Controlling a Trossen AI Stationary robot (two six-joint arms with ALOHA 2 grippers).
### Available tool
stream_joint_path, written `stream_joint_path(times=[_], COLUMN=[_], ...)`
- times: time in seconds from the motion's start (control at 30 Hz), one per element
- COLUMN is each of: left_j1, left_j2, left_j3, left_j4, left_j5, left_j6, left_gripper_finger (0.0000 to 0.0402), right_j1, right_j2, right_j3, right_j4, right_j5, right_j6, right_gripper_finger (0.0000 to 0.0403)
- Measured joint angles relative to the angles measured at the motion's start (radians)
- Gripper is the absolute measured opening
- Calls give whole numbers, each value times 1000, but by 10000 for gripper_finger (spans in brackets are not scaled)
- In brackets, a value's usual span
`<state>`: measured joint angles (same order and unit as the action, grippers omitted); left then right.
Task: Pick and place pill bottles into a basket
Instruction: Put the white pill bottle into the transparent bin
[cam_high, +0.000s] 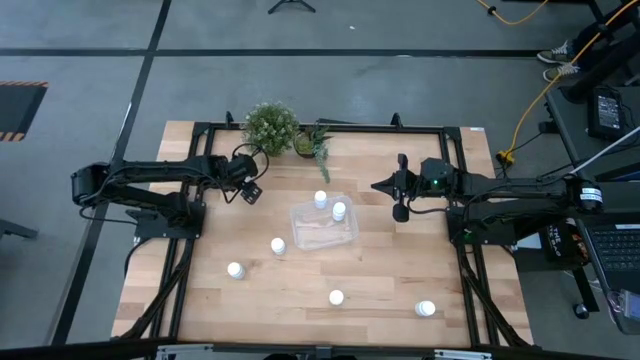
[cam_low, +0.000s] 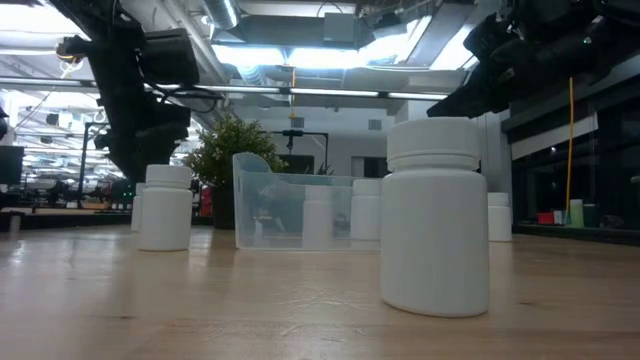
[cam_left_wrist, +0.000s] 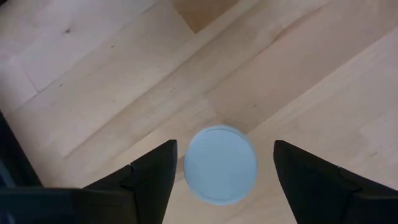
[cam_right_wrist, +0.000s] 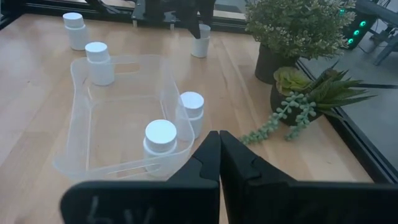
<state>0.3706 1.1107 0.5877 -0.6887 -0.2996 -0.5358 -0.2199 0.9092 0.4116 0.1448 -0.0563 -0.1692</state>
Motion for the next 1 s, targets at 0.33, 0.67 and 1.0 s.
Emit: stream_joint_path(times=[0.33, 0.67, 1.0], left_j1=[0, 0, 0], left_j2=[0, 0, 0], left_j3=[0, 1, 1], left_j4=[-9, -39, -37], left_j5=[9, 26, 23], left_j6=[0, 0, 0], left_gripper_finger=[208, 192, 186], right_j1=[0, 0, 0], right_j2=[0, 0, 0], right_j3=[0, 0, 0], right_j4=[0, 0, 0], right_j5=[1, 1, 1], right_j6=[0, 0, 0], right_gripper_finger=[0, 0, 0])
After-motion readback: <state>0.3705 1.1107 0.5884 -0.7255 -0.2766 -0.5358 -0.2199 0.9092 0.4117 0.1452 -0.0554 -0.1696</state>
